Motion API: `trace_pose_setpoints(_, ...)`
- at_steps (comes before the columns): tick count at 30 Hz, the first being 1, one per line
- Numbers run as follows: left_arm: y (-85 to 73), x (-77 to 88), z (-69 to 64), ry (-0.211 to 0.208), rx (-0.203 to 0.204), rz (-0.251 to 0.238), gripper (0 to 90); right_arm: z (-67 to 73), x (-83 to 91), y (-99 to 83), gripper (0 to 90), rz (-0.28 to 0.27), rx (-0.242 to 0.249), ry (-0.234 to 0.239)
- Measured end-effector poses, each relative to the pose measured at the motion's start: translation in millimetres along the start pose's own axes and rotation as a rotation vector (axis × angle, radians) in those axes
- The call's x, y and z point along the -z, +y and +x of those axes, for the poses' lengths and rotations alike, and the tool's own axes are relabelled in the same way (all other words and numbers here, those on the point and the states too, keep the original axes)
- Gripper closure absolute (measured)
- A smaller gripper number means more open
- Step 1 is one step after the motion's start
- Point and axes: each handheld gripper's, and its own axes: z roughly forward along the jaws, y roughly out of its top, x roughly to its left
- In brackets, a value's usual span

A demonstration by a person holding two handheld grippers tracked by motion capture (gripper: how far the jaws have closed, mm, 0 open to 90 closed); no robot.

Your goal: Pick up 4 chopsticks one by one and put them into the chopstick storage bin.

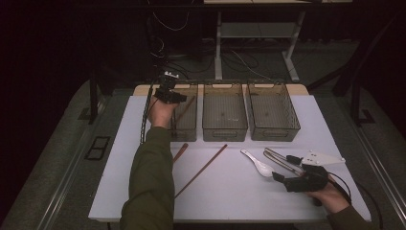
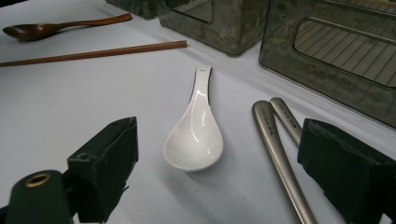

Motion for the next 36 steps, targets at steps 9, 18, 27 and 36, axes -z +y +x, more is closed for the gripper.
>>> trace_pose_setpoints(9,-1.8,16.7,-14.3,-0.093,-0.026,-0.024,43.3,0.5,-0.4,0.0,12.3,0.004,0.003,-0.001)
trace_pose_setpoints(18,-15.7,37.2,-30.2,-0.134,-0.077,-0.045,32.5,0.4,0.0,0.2,12.2,0.006,0.005,0.001)
trace_pose_setpoints(27,-32.1,58.1,-41.4,-0.174,-0.109,-0.069,22.5,1.2,-0.4,0.4,12.3,0.006,0.009,0.001)
trace_pose_setpoints(36,-58.1,70.2,-52.5,-0.189,-0.134,-0.067,17.6,1.1,-0.2,0.5,12.3,0.005,0.011,-0.002)
